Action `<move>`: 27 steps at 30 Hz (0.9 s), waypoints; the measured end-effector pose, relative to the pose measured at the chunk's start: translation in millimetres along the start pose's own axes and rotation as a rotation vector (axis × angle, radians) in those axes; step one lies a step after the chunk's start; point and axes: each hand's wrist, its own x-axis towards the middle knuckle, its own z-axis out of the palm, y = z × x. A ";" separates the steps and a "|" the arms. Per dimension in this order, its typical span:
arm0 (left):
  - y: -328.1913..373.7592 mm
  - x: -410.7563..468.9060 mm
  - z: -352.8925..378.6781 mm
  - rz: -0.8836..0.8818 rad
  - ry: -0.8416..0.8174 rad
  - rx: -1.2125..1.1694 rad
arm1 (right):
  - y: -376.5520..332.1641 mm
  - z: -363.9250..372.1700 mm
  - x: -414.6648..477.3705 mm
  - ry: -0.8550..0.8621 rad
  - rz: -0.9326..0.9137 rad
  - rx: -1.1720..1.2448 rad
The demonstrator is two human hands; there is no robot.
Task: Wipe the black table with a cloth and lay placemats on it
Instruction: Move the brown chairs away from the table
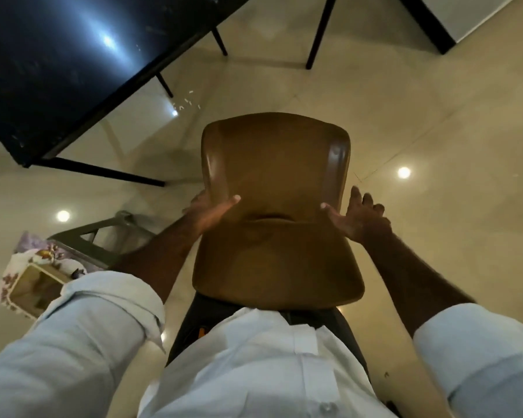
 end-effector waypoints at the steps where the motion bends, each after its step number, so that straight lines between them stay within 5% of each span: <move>1: -4.8 1.8 3.6 -0.050 -0.010 -0.033 | 3.1 4.7 6.5 -0.047 0.016 -0.008; 6: -29.6 16.2 17.5 -0.340 -0.163 -0.161 | 17.9 28.8 28.8 -0.275 0.133 0.155; 16: -64.3 34.3 10.5 -0.528 -0.403 -0.298 | 26.7 63.8 24.7 -0.544 0.442 0.846; 27: -55.4 22.9 20.3 -0.419 -0.249 -0.336 | 23.2 63.2 19.9 -0.424 0.354 0.794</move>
